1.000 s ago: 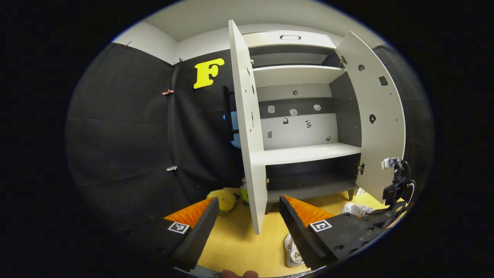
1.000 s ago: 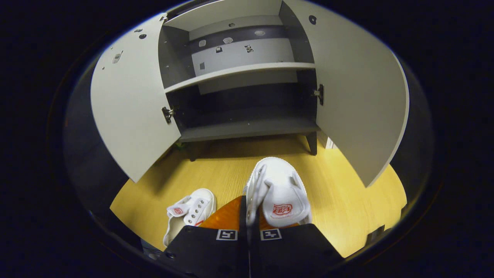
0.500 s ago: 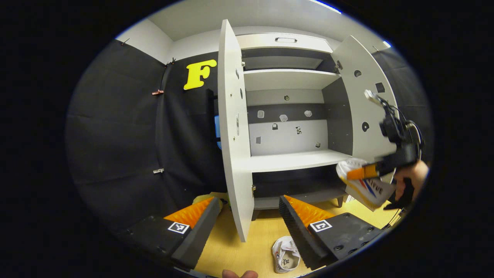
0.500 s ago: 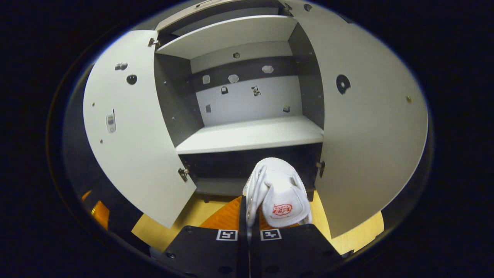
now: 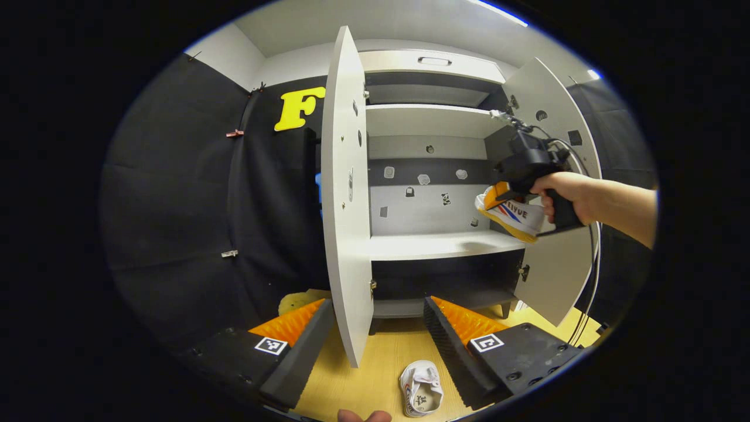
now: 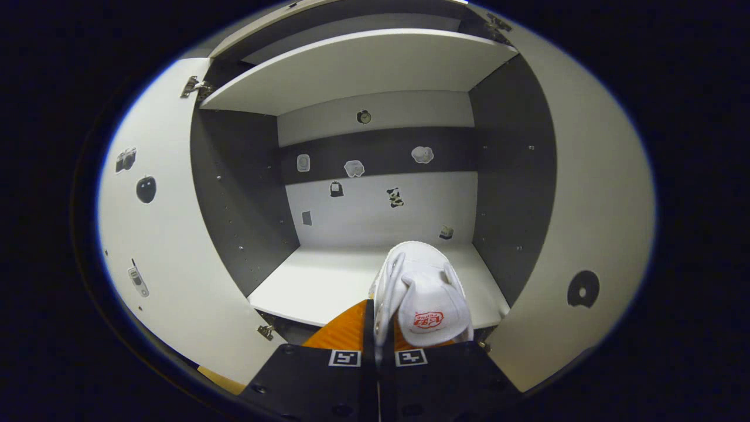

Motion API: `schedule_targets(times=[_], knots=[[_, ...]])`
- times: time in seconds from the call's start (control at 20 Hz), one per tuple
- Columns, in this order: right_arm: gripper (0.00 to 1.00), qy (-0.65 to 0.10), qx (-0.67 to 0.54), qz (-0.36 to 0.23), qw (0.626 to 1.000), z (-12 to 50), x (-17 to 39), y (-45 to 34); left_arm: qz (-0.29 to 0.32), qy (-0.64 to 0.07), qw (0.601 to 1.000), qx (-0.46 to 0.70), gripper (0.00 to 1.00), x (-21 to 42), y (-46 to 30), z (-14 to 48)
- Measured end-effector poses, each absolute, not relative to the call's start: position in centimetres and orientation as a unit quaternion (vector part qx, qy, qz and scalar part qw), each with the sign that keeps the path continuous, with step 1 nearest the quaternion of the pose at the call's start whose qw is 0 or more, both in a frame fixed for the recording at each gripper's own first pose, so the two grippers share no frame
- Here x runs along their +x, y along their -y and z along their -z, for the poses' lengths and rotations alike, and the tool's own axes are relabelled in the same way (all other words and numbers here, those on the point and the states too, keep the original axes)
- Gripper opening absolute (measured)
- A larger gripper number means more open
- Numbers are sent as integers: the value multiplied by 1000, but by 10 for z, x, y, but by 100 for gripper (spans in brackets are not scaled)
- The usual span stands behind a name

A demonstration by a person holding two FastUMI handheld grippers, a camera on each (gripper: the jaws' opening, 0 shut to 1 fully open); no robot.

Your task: Grab one shoe with the right hand and put it into the shoe cabinet, grab the other shoe with the left hand and put it into the shoe cabinet; then close the right door with the right hand and the left door with the left hand.

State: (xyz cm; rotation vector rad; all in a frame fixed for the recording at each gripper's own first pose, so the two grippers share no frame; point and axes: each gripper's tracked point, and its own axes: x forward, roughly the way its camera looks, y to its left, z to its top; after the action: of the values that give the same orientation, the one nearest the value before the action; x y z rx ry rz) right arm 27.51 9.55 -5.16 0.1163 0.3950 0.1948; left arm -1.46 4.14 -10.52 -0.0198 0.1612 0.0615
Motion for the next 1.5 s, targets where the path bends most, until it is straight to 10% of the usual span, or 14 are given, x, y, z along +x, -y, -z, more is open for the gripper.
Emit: schedule_targets(times=[1.15, 1.5], knots=[[7, -300, -93, -45, 948, 172, 464, -103, -71, -107, 992, -19, 97, 4, -48, 122], [48, -321, -71, -48, 943, 164, 437, -102, -57, -100, 993, -23, 97, 3, -39, 118]])
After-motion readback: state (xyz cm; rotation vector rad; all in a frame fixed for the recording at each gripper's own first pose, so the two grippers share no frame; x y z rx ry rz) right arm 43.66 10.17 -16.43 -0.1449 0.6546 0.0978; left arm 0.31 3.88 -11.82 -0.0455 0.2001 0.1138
